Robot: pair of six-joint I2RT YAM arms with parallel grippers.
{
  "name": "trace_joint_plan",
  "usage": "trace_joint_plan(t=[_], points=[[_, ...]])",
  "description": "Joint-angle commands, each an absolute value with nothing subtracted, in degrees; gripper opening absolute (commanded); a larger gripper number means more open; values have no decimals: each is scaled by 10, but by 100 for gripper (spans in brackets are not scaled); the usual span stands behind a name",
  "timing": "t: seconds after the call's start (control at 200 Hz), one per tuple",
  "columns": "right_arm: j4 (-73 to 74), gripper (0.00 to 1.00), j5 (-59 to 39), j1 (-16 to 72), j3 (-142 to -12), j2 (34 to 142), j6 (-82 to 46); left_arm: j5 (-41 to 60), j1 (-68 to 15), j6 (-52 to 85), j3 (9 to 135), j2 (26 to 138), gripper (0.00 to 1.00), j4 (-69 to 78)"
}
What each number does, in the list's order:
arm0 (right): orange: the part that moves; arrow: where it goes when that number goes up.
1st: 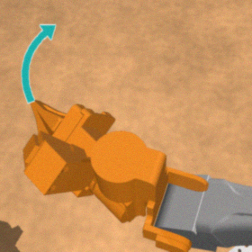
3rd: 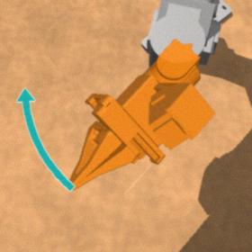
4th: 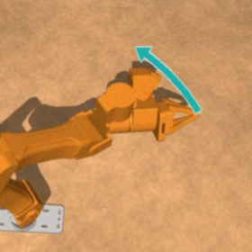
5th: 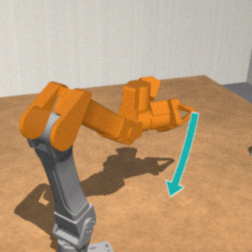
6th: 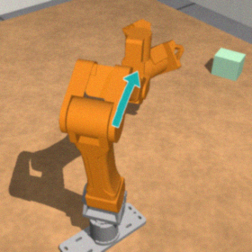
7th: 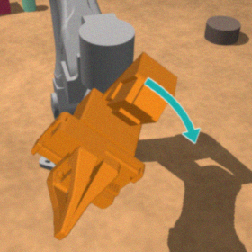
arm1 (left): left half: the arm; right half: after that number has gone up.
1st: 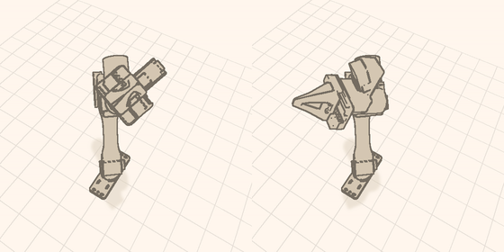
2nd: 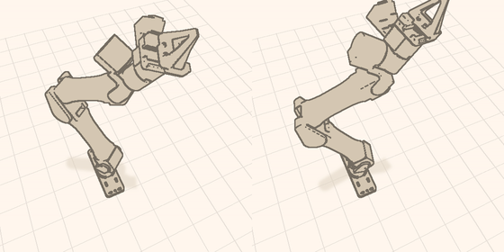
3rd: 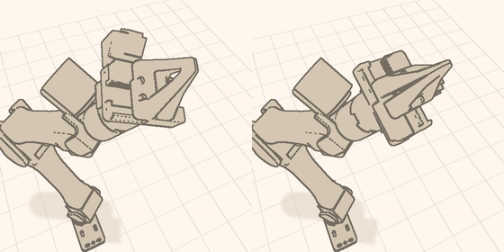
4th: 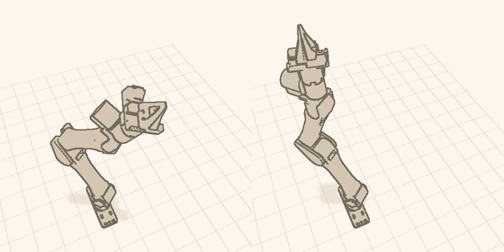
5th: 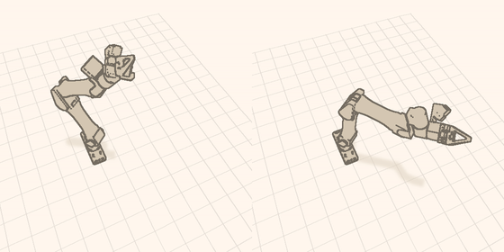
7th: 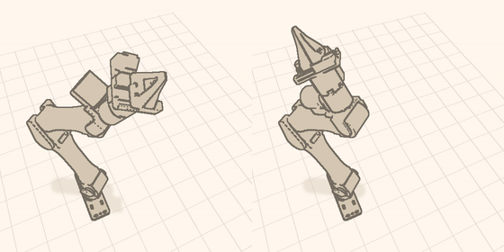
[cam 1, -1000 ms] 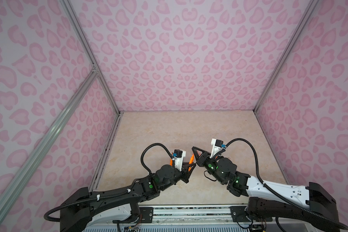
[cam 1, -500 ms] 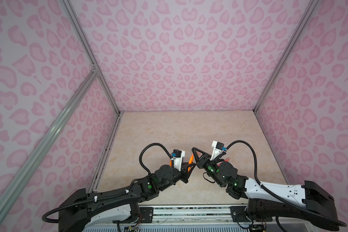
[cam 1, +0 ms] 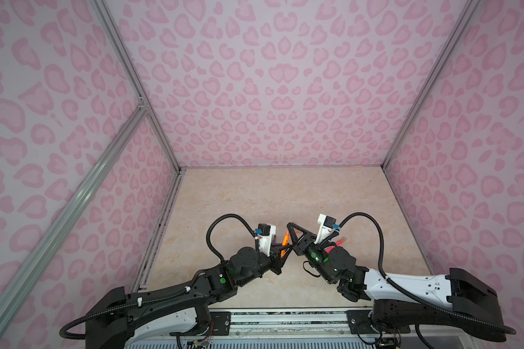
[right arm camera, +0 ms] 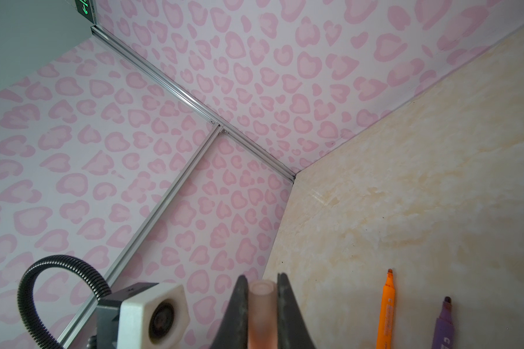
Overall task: Insert the pens into the pen caps
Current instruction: 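Lower the pink cap onto the orange marker tip with the right gripper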
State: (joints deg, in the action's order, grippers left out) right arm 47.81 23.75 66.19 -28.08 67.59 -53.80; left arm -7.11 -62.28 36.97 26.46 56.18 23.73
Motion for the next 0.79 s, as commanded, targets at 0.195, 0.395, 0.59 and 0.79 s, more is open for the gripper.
trace_joint_plan(t=[0.195,0.395,0.59,0.79], points=[[486,5,185,672,-266,689,-528,-70,-606,379,252,535,3,307],[462,7,180,672,-280,685,-523,-60,-602,371,255,534,3,301],[467,8,172,672,-279,686,-513,-39,-601,370,252,533,3,315],[504,12,155,672,-259,679,-491,-18,-597,373,248,527,3,318]])
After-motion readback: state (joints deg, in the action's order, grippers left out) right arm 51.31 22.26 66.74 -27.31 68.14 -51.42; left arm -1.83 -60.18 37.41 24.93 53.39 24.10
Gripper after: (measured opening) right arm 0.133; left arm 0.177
